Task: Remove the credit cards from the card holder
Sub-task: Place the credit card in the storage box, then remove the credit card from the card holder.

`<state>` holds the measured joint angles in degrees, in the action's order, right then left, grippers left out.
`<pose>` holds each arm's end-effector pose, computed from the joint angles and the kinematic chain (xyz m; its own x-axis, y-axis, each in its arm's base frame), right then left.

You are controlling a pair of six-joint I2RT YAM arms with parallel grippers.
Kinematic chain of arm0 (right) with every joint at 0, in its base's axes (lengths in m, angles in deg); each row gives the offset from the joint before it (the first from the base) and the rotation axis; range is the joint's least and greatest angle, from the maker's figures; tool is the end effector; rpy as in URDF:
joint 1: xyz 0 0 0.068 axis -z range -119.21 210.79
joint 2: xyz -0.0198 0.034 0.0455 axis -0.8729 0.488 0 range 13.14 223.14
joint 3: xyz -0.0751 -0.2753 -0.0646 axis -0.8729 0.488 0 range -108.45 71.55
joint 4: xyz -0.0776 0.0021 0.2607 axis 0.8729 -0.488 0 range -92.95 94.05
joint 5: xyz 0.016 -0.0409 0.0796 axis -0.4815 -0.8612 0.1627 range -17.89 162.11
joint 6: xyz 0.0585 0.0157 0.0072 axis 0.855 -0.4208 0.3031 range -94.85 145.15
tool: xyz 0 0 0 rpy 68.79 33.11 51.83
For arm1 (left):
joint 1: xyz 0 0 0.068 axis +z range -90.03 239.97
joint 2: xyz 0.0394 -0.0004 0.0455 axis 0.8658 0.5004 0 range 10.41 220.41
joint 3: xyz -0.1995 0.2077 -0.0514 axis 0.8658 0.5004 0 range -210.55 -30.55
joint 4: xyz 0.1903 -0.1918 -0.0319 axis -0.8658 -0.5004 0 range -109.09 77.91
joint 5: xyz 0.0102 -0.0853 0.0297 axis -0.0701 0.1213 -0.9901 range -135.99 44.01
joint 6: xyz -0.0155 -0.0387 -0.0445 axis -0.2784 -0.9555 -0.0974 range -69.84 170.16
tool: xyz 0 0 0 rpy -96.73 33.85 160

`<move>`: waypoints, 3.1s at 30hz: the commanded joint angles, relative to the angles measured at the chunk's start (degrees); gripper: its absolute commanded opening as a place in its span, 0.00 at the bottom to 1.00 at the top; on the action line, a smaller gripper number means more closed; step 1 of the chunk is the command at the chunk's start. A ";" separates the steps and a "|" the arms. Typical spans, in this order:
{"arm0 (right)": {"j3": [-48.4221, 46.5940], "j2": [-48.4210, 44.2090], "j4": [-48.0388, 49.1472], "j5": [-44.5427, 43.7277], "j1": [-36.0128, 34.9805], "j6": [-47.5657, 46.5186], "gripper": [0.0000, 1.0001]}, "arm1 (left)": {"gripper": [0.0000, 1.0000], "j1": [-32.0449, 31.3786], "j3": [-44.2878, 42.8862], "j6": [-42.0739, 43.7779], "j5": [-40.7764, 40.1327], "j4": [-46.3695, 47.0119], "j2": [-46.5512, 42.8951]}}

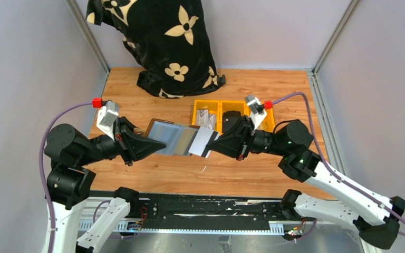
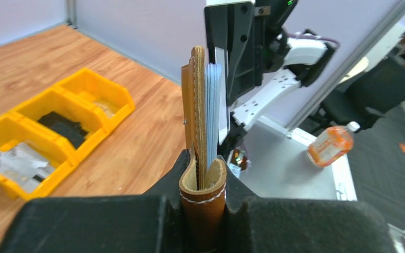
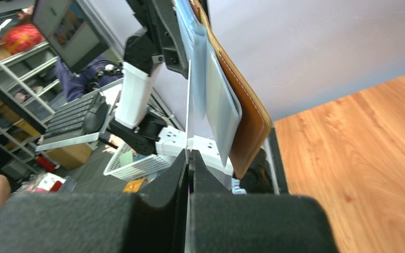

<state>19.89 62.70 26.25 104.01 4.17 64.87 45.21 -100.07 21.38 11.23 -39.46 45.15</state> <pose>0.0857 0.1737 0.4457 -0.4483 0.3056 -0.8400 -0.8937 -0.1697 0.4153 0.0488 -0.0525 0.4837 -0.3452 -0.1786 -0.9214 0.8876 0.2569 -0.3824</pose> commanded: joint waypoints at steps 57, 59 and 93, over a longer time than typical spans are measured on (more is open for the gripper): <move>-35.16 47.26 -34.56 -15.34 18.23 -10.49 0.73 | 0.00 -0.16 -3.67 21.77 2.38 -17.86 -2.93; -32.08 40.43 -32.16 -10.38 17.69 -10.35 0.74 | 0.00 -0.15 -3.46 21.14 2.83 -17.17 -2.96; -16.28 18.03 -9.98 -2.41 -7.71 -5.88 0.27 | 0.23 -0.18 0.03 16.20 2.88 -12.28 -2.92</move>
<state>5.75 79.55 18.01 108.56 -2.74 59.60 45.21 -100.94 37.18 14.46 -53.54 42.81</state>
